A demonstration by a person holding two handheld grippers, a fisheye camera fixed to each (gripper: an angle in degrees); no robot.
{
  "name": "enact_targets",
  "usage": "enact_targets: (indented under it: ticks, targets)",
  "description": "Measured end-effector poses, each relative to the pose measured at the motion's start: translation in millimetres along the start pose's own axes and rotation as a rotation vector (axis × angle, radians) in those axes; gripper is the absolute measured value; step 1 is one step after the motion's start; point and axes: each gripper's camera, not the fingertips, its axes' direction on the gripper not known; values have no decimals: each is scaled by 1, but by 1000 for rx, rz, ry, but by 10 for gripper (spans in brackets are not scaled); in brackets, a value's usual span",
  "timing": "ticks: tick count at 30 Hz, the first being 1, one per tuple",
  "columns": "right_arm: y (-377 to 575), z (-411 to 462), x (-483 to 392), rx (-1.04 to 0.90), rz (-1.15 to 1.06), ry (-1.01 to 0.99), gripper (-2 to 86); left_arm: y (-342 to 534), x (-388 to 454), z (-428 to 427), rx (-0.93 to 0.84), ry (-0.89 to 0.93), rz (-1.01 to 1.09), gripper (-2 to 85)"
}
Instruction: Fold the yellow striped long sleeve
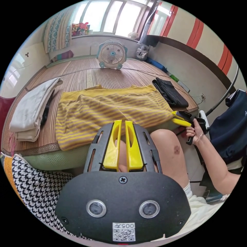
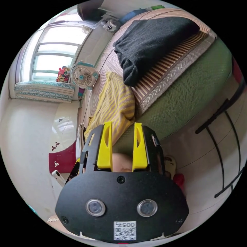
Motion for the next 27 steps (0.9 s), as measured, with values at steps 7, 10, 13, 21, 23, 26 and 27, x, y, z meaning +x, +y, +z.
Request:
enact_targets:
  ticks: [7,10,13,21,23,26,27]
  targets:
    - [-4,9,-10,0,20,57,80,-44,34,72,-133,-6,-113,49]
    - [-1,11,-17,-1,15,77,65,-45,43,110,-233,-99,-169,49]
    - [4,12,-30,-8,-2,105,43,-42,50,118,-189,-155,-150,48]
    - [36,9,-100,83,-131,208,7,-52,32,91,-265,-47,-139,27]
    - [49,11,-126,113,-184,242,5,-49,23,70,-244,25,-133,22]
    - [63,17,-156,137,-236,286,5,-34,4,23,-165,36,-96,31]
    - [66,19,-162,141,-244,299,5,-24,-10,5,-127,20,-99,31]
